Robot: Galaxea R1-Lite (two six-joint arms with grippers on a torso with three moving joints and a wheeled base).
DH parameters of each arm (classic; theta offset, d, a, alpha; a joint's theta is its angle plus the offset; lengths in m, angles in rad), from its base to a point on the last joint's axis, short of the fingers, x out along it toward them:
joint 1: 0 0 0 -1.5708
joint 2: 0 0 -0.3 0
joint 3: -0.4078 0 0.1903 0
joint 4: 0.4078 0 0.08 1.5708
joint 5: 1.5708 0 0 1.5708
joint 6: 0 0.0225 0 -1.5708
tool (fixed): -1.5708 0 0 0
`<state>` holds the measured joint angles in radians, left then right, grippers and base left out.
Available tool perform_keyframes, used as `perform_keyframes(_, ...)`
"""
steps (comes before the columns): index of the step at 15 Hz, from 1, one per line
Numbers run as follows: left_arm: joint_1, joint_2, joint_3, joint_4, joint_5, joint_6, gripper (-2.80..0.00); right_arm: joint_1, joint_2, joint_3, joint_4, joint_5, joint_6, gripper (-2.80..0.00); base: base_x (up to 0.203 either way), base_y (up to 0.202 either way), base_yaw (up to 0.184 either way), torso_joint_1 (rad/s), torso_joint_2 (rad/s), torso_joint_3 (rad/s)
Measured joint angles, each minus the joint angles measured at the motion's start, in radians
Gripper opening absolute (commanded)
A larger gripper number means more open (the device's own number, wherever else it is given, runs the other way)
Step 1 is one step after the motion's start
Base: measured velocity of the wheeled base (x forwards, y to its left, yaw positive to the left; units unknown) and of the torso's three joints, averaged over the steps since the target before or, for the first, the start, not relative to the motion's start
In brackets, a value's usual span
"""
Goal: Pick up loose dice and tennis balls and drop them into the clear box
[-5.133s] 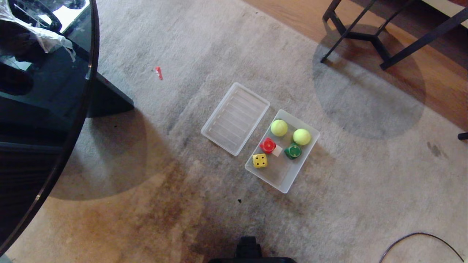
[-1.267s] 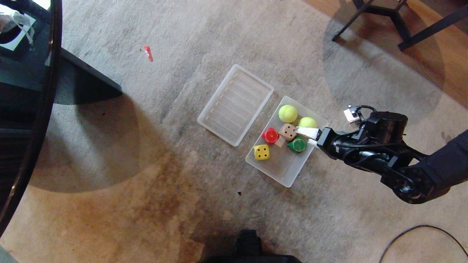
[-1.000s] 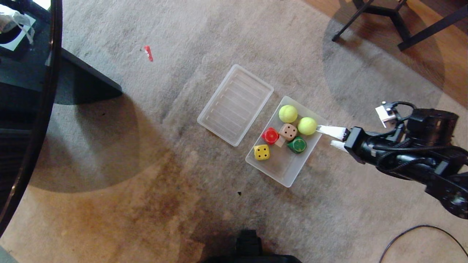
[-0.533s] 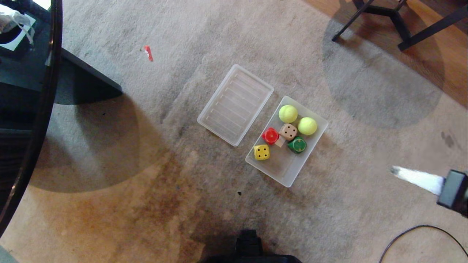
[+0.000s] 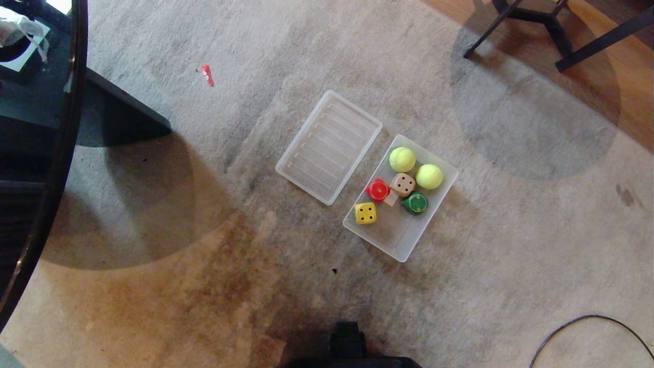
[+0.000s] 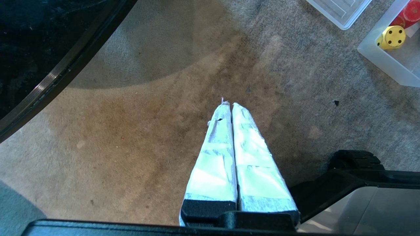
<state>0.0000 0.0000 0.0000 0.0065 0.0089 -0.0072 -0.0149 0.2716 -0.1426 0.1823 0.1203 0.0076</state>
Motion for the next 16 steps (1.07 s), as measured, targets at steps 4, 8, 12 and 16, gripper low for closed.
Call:
perform_keyframes(4,0.000,0.000,0.000,-0.001,0.000,0.000,-2.80,0.008,-0.193,0.044,-0.001,-0.063,-0.048,-2.80,0.000,0.000,0.000,0.000,0.00,0.000)
perform_keyframes(8,0.000,0.000,0.000,-0.001,0.000,0.000,-2.80,0.010,-0.259,0.076,-0.018,-0.104,-0.112,-2.80,0.000,0.000,0.000,0.000,0.00,0.000)
perform_keyframes(12,0.000,0.000,0.000,0.000,0.000,0.000,-2.80,0.009,-0.272,0.082,-0.015,-0.099,-0.117,-2.80,0.000,0.000,0.000,0.000,0.00,0.000)
perform_keyframes(16,0.000,0.000,0.000,0.000,0.000,0.000,-2.80,0.009,-0.275,0.083,-0.013,-0.099,-0.117,-2.80,0.000,0.000,0.000,0.000,0.00,0.000)
